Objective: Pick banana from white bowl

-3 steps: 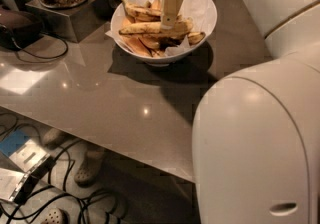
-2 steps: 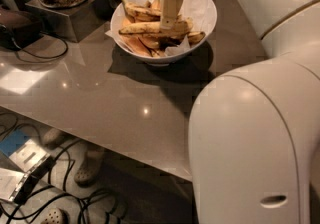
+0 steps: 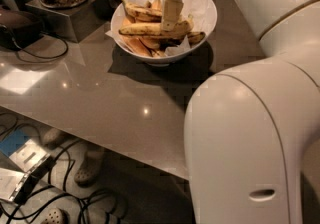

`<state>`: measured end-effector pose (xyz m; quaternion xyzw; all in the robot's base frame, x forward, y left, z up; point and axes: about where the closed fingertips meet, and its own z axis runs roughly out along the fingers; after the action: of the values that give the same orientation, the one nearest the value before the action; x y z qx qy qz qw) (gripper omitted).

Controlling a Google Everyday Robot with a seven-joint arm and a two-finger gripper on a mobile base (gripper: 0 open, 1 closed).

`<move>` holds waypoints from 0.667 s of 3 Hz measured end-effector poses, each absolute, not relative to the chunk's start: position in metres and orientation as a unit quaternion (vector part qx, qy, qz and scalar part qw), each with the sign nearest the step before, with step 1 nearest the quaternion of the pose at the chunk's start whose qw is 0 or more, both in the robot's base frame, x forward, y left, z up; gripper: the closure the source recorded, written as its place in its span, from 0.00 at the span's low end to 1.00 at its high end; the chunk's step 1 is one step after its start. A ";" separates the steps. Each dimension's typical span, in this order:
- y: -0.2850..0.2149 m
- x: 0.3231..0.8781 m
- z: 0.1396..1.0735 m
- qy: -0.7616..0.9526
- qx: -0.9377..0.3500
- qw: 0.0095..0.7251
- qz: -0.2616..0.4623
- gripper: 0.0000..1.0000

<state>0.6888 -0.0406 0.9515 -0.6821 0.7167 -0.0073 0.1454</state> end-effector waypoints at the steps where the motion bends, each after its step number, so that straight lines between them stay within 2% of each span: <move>1: -0.041 0.689 0.952 0.715 -0.684 0.144 -0.007 0.43; 2: -0.043 0.688 0.948 0.710 -0.689 0.141 -0.007 0.27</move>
Offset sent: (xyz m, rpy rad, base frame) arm -0.0322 -0.0181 -0.0077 -0.0670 0.1138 0.0513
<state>0.6882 -0.0427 0.9482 -0.6895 0.7105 -0.0073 0.1407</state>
